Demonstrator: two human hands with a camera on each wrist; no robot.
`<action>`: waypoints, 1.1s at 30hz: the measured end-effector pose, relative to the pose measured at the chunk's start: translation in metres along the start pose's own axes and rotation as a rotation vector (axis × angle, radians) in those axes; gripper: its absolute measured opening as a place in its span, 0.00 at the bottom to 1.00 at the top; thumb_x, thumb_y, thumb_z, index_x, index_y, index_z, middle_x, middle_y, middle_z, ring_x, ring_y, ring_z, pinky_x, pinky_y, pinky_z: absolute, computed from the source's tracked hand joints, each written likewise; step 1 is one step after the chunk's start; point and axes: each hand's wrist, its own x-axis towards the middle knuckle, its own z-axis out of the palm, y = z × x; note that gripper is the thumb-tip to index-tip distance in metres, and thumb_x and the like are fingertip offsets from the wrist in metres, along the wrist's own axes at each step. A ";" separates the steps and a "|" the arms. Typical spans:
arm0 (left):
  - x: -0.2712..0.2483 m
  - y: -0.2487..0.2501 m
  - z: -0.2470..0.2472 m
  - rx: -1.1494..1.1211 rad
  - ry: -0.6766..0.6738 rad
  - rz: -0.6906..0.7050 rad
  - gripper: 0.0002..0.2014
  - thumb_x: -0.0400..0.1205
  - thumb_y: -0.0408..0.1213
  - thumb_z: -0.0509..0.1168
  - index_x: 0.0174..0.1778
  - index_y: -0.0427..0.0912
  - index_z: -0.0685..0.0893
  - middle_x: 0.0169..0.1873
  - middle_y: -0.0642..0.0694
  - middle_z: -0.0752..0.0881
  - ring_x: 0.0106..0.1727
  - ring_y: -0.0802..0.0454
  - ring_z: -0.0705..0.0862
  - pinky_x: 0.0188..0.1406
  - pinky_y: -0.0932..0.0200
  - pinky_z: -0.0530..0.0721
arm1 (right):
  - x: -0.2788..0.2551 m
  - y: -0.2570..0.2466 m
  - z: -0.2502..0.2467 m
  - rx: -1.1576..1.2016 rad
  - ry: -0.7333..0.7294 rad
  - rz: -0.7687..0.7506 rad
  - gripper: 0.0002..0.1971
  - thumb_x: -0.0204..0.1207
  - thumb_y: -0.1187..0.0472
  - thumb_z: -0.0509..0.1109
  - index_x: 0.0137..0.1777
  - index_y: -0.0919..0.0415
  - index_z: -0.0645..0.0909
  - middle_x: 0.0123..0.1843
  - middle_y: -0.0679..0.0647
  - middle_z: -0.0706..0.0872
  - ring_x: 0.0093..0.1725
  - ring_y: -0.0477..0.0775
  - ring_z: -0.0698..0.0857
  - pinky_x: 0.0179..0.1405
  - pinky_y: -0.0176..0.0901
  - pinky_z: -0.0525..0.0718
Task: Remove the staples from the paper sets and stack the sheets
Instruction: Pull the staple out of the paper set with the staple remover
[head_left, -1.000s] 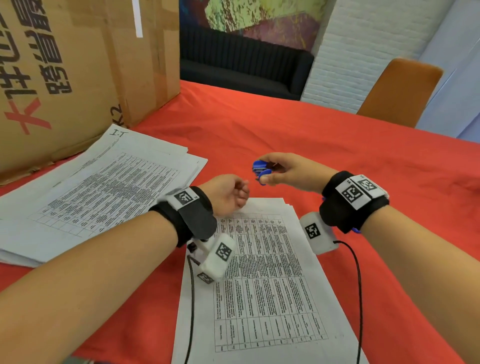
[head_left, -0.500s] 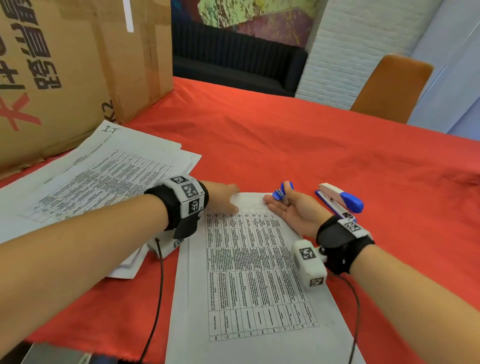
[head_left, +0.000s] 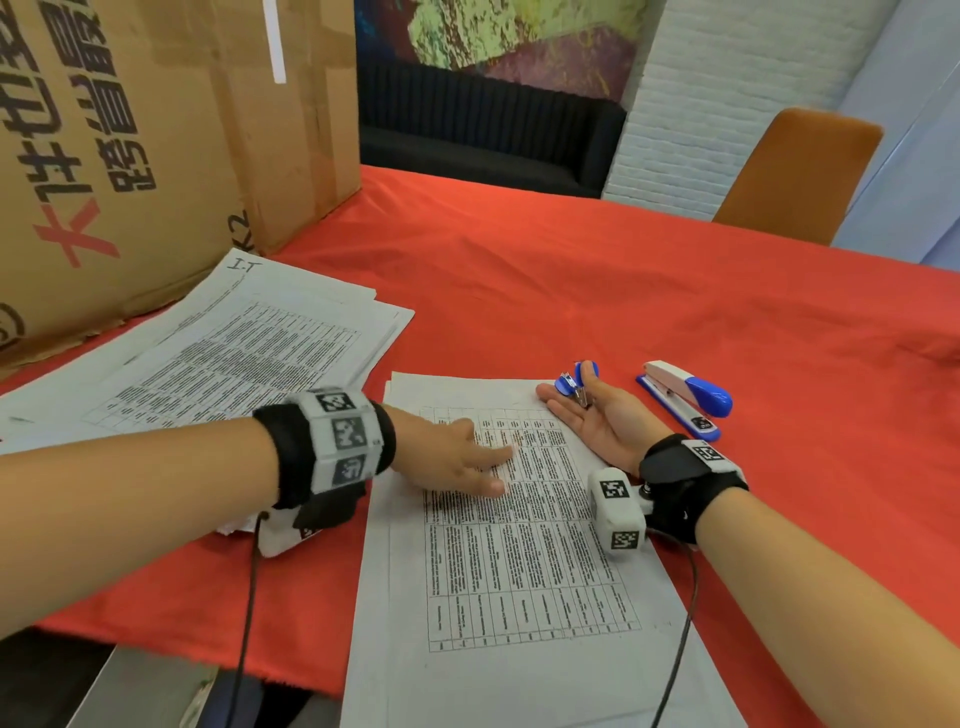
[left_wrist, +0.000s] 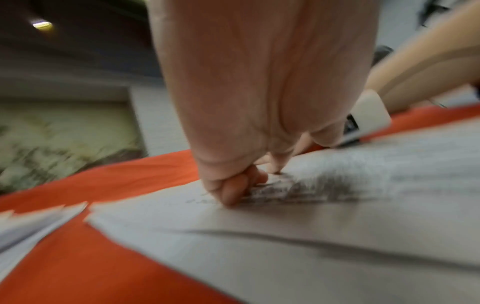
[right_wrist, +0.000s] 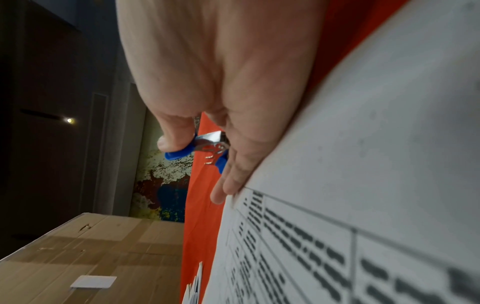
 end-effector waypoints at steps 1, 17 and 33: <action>-0.004 -0.005 0.000 -0.018 -0.001 -0.017 0.35 0.82 0.65 0.48 0.81 0.65 0.40 0.75 0.42 0.59 0.72 0.41 0.69 0.75 0.43 0.66 | -0.001 0.000 0.001 0.004 0.004 0.002 0.18 0.84 0.54 0.59 0.64 0.69 0.73 0.63 0.72 0.82 0.53 0.60 0.90 0.55 0.46 0.88; 0.000 0.050 0.034 0.357 0.335 0.140 0.35 0.78 0.71 0.40 0.79 0.69 0.34 0.71 0.39 0.62 0.68 0.40 0.65 0.66 0.45 0.67 | 0.000 0.001 -0.002 0.013 -0.002 -0.025 0.21 0.84 0.54 0.59 0.70 0.69 0.69 0.64 0.72 0.81 0.54 0.60 0.90 0.58 0.47 0.87; 0.033 -0.020 -0.036 -0.225 0.302 -0.218 0.35 0.81 0.59 0.61 0.81 0.53 0.56 0.74 0.40 0.69 0.68 0.43 0.76 0.67 0.46 0.76 | 0.013 -0.034 0.037 -1.736 -0.128 -0.267 0.11 0.74 0.58 0.74 0.53 0.61 0.80 0.47 0.55 0.83 0.46 0.55 0.83 0.50 0.47 0.82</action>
